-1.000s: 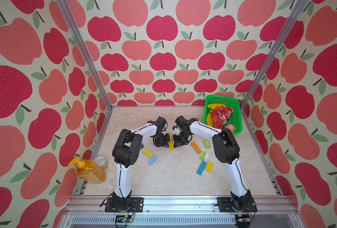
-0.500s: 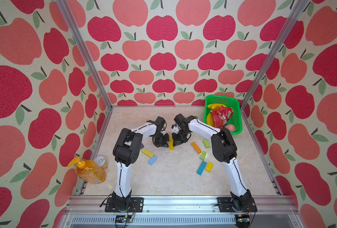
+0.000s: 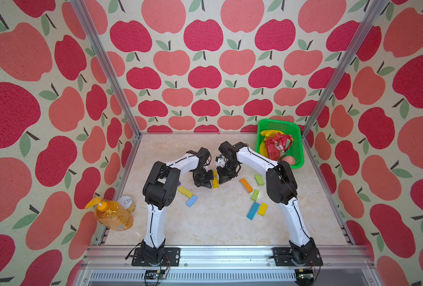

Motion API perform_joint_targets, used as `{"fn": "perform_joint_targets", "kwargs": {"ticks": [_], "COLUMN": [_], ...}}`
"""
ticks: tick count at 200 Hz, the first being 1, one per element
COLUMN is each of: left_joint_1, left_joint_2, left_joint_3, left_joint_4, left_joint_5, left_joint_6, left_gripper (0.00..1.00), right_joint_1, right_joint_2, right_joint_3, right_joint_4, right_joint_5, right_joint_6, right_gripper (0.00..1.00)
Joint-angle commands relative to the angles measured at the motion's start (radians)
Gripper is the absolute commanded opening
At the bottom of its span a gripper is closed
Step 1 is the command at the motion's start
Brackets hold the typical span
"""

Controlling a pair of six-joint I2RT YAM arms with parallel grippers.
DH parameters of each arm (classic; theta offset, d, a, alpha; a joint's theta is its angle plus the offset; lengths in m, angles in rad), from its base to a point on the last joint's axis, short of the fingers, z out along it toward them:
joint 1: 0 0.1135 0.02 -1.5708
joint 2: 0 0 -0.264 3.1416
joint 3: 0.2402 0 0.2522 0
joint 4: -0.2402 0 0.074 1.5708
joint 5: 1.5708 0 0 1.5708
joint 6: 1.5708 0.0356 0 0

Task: Assemble the letter p with building blocks
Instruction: Adjust the building block at the center of the board.

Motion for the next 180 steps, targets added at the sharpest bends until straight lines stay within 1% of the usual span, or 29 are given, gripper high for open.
{"fn": "perform_joint_targets", "kwargs": {"ticks": [1,29,56,69,110,149,180], "left_joint_1": [-0.018,-0.026,-0.029,-0.029,-0.028,-0.013,0.003], "left_joint_2": [0.019,0.032,0.023,0.018,0.047,0.070,0.065], "left_joint_3": [0.069,0.091,0.096,0.085,0.079,0.068,0.034], "left_joint_4": [-0.072,-0.088,-0.113,-0.112,-0.096,-0.057,-0.012], "left_joint_5": [-0.046,-0.067,-0.105,-0.107,-0.080,-0.049,-0.022], "left_joint_6": [-0.022,-0.036,-0.037,-0.037,-0.045,-0.081,-0.122], "left_gripper": [0.00,0.00,0.00,0.00,0.00,0.00,0.00], "right_joint_1": [-0.007,-0.007,-0.008,-0.008,-0.011,-0.036,-0.055], "right_joint_2": [0.042,0.085,0.095,0.101,0.121,0.150,0.152], "right_joint_3": [0.050,0.094,0.108,0.108,0.128,0.166,0.161], "right_joint_4": [-0.095,-0.134,-0.135,-0.134,-0.154,-0.165,-0.152], "right_joint_5": [0.056,0.078,0.075,0.070,0.049,-0.014,-0.066], "right_joint_6": [-0.087,-0.121,-0.124,-0.122,-0.116,-0.070,-0.028], "right_gripper": [0.01,0.01,0.01,0.01,0.03,0.03,0.03]}}
